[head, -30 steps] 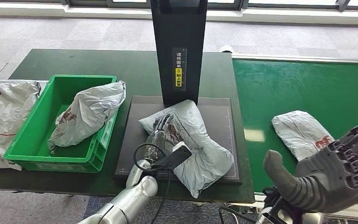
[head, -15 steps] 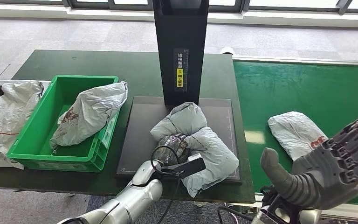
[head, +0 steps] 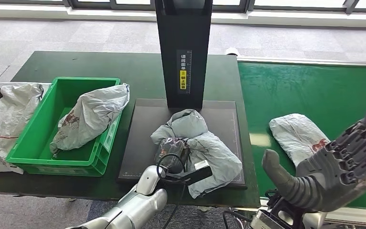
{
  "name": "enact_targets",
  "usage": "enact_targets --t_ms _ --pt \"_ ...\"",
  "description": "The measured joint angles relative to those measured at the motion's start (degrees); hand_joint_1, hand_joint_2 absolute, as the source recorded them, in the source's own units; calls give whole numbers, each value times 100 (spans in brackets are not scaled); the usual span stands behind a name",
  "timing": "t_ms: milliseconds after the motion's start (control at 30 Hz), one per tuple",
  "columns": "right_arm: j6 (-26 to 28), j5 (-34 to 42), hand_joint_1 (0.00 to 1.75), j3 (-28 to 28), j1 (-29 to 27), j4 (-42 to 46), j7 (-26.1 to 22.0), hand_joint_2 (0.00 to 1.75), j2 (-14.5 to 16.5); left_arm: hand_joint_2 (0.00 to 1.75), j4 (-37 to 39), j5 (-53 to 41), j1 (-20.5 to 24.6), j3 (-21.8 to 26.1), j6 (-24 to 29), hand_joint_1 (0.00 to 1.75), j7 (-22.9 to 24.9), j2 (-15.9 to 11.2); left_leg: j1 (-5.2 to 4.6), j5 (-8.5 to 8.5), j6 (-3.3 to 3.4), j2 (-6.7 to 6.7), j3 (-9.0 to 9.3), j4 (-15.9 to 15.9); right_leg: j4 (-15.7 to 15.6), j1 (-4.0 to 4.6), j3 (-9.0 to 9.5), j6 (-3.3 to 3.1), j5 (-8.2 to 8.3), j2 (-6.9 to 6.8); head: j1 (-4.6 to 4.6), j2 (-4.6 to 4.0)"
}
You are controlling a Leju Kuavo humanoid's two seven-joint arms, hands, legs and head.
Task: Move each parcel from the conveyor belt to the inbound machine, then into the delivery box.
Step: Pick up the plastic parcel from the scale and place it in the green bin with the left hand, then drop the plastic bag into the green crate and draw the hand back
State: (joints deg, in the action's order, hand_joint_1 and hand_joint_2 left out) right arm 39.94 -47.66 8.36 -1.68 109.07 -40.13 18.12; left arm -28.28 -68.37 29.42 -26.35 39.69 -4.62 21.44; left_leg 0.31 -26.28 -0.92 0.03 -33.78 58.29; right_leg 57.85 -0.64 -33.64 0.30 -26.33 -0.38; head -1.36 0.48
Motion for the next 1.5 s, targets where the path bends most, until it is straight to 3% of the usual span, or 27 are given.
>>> enact_targets --t_ms 133,300,533,767,1000,1133,1333,1500 --pt "1 -27 0 -29 -9 -15 1 175 0 175 -1306 -962 -546 644 16 175 -360 -9 0 0 0 8 -11 0 0 0 -16 0 0 12 -1 0" --pt "2 -43 0 -77 -21 -17 2 175 0 175 -3350 -981 -1025 1186 18 175 -792 -49 1 -2 -3 14 -23 -1 0 2 -31 -1 0 21 0 0" --pt "2 -103 0 -168 -42 -15 2 175 0 175 -5792 -892 -1406 1273 20 175 -1066 -162 3 -4 -4 11 -28 -2 0 2 -32 -2 -2 16 0 0" --pt "2 -136 0 -249 -74 -15 1 175 0 175 -7138 -449 -1608 1347 20 175 -1417 -218 2 -6 -3 11 -29 -2 0 2 -32 -2 -3 16 0 0" --pt "2 -147 0 -272 -114 -15 1 175 0 175 -7377 244 -1698 1774 20 175 -1648 -240 3 -6 -4 12 -25 -2 0 3 -32 -2 -3 16 0 0" --pt "2 -156 0 -231 -151 -16 0 175 0 175 -6812 810 -1624 2366 13 175 -1970 -244 3 -4 -6 14 -21 -2 0 3 -32 -3 -2 19 -1 0" --pt "1 -211 0 -194 -167 -70 0 175 0 175 -5755 1128 -1157 3549 10 175 -2378 -196 4 -1 -9 14 -21 -2 1 3 -32 -4 0 23 -2 0" --pt "2 -221 0 -189 -167 -110 0 175 2 175 -5362 1143 -1025 3926 11 175 -2419 -181 3 -2 -9 12 -25 -2 0 2 -32 -4 -1 20 -2 0"
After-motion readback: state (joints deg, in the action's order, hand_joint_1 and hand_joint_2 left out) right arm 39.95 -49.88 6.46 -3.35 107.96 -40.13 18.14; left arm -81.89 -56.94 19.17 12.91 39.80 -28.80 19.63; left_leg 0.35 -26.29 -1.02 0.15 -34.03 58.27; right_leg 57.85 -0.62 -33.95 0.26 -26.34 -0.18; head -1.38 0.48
